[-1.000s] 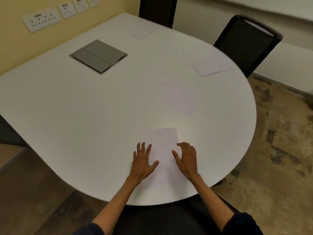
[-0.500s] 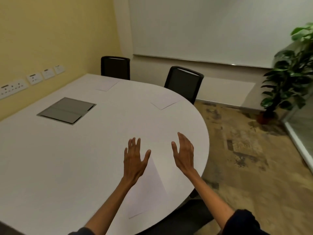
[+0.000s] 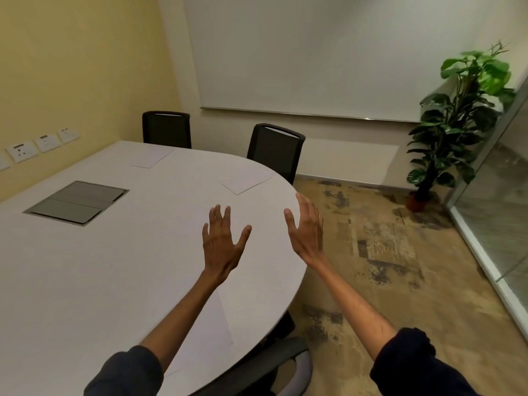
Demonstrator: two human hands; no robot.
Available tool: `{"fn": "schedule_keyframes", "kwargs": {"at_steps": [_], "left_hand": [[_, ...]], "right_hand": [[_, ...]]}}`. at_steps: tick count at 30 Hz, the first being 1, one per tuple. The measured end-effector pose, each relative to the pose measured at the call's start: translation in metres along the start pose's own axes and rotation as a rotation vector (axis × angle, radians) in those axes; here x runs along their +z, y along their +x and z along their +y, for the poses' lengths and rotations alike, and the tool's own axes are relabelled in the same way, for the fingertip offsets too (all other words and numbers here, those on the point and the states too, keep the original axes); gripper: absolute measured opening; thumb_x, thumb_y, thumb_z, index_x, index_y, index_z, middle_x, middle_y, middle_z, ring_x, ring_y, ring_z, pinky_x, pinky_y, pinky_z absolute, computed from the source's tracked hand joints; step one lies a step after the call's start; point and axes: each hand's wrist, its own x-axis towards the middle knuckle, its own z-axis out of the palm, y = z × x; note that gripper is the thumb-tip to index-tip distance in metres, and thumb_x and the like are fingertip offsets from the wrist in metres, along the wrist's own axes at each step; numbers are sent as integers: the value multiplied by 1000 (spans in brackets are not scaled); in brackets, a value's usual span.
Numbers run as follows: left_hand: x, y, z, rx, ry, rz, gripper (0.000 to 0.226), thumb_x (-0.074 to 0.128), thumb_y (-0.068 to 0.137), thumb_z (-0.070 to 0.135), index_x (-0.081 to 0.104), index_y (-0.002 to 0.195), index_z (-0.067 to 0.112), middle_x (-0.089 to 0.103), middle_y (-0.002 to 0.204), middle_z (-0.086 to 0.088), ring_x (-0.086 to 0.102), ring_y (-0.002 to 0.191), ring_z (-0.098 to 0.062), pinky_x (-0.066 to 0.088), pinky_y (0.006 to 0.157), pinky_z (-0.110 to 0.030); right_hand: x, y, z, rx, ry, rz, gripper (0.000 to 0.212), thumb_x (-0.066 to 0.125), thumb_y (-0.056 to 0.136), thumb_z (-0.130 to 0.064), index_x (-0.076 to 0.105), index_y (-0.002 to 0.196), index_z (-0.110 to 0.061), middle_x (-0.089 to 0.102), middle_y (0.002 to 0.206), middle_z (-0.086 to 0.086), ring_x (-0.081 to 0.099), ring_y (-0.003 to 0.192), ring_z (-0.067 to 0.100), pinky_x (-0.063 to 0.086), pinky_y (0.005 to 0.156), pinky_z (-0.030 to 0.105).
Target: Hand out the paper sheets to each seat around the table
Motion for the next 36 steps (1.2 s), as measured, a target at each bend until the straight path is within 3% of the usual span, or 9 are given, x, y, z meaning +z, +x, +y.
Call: {"fn": "schedule_keyframes", "kwargs": {"at_steps": [8, 16, 27, 32, 36], "left_hand": [[66, 6, 98, -89, 26, 67, 78, 32, 92, 63, 23, 154, 17, 14, 163, -9, 7, 152, -26, 14, 121, -51], [110, 38, 124, -166, 97, 50, 78, 27, 92, 64, 21, 155, 18, 13, 164, -9, 8, 152, -26, 11, 121, -56], [187, 140, 68, -353, 120, 93, 71, 37, 97, 57, 22, 154, 17, 15, 163, -10, 11, 152, -23, 14, 119, -54], [198, 206, 27, -502, 136, 176, 66, 36, 98, 53, 27, 153, 17, 22, 161, -12, 14, 151, -23, 16, 118, -53], [195, 236, -2, -581, 163, 230, 60, 39, 99, 49, 36, 147, 13, 39, 153, -10, 22, 149, -23, 20, 118, -49]], "right_hand": [[-44, 42, 77, -113, -39, -113, 53, 48, 99, -43, 43, 145, -17, 48, 148, 4, 48, 133, 21, 40, 109, 46], [-33, 82, 137, -36, 4, -241, 59, 47, 98, -49, 39, 147, -18, 44, 151, 4, 43, 137, 23, 36, 114, 49], [88, 191, 192, -47, 47, -550, 69, 45, 97, -55, 27, 153, -19, 31, 159, 4, 29, 146, 24, 24, 117, 50], [154, 261, 193, -44, 99, -678, 73, 46, 96, -57, 24, 154, -18, 28, 160, 5, 25, 148, 25, 22, 117, 49], [199, 305, 177, -97, 161, -731, 72, 47, 96, -56, 27, 153, -16, 33, 157, 6, 30, 145, 25, 25, 117, 48]]}}
